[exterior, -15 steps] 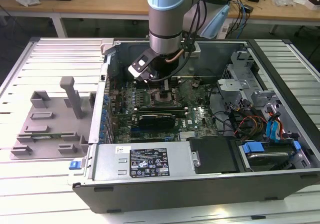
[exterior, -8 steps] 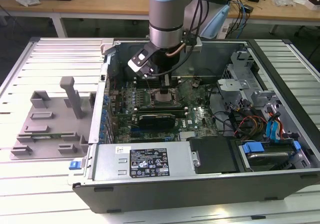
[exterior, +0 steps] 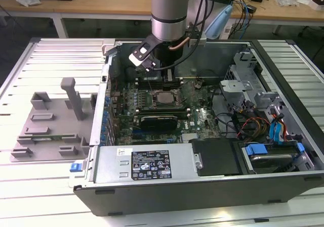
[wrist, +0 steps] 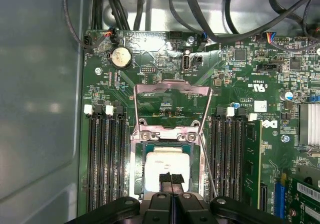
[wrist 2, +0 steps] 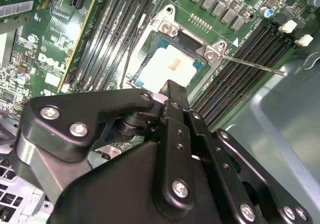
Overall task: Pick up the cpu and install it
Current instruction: 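Close the cpu cover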
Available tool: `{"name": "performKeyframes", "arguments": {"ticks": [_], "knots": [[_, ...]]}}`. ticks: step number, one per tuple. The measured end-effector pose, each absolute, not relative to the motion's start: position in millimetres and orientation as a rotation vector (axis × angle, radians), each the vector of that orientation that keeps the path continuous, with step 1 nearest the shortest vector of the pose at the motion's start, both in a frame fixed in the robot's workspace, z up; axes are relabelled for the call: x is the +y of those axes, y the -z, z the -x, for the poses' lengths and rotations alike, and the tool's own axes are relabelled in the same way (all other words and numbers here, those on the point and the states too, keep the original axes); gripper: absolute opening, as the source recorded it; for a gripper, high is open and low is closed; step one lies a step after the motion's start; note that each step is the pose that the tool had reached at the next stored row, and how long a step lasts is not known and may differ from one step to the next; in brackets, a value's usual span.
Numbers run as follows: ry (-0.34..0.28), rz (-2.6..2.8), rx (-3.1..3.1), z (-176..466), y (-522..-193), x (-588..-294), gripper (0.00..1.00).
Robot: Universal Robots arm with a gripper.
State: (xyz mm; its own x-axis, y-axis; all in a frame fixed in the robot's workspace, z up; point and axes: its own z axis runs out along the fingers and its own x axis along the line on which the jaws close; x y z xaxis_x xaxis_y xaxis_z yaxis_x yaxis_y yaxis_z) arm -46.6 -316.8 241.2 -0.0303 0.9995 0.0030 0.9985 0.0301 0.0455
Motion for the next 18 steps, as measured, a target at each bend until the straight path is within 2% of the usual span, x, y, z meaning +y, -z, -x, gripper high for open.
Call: {"name": "performKeyframes", "arguments": {"ticks": [18], "knots": [[-0.053,-2.166,2.233,46.6,-250.9,-316.6,0.11]]}}
